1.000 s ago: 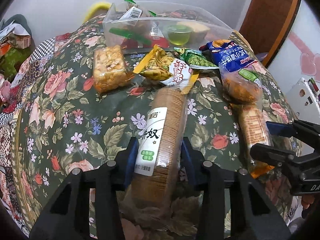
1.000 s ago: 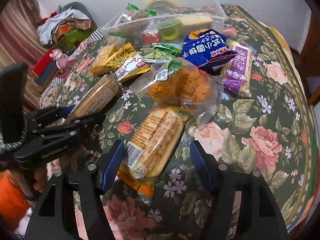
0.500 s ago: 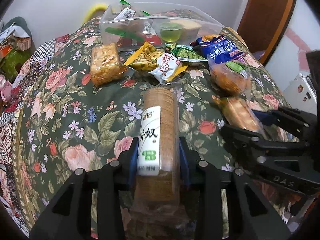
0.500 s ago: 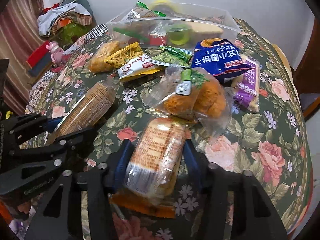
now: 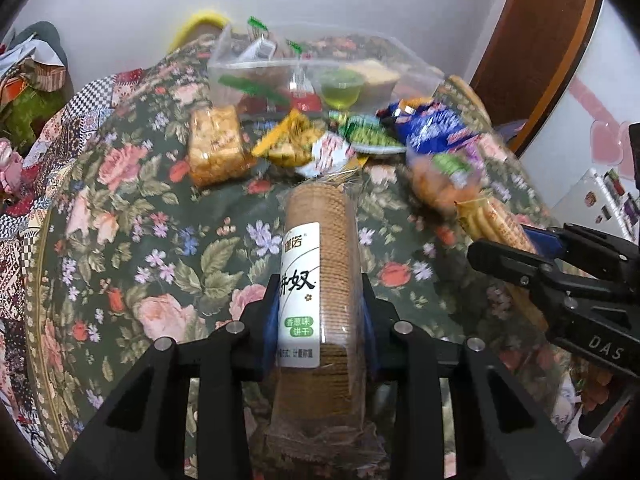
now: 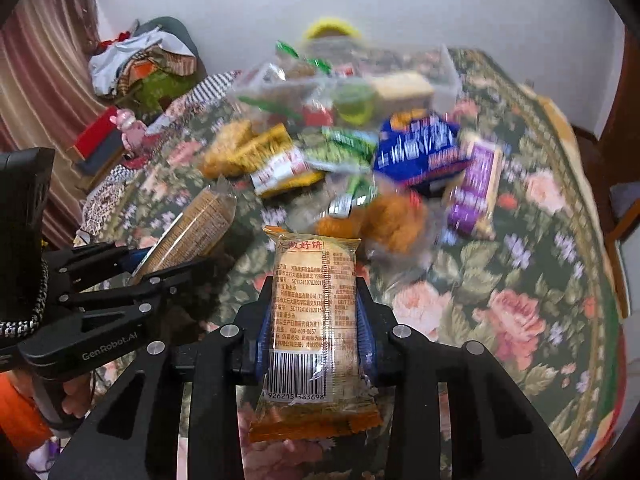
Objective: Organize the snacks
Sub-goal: 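Carry the cracker roll and wrapped pastry over the clear box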
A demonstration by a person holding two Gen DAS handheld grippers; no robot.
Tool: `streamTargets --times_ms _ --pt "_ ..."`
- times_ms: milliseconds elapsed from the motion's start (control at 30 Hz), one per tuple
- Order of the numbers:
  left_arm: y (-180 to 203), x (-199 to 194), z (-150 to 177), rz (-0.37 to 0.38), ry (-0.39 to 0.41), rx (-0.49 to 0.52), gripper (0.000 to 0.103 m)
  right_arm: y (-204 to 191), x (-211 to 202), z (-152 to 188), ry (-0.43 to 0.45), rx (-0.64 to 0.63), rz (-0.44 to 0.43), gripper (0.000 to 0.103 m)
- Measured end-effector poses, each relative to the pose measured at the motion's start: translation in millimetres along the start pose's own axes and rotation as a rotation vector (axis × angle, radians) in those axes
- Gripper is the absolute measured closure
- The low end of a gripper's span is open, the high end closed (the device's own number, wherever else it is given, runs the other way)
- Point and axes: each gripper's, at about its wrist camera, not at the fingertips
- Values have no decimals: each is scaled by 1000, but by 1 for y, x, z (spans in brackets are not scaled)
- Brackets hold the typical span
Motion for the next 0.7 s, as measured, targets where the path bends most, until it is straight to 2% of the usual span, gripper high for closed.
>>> streamTargets --times_ms 333,700 --pt "11 -53 -33 7 143 15 69 -4 -33 -32 125 2 -13 71" --pt "18 -61 -81 14 229 31 69 5 -56 -79 258 -10 21 71"
Point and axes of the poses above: each gripper's, at about its wrist camera, not at the fingertips, and x roughly the way its jaws point, y to its right, z to its underside, and after that the axes turned 2 degrees about x, right-handed
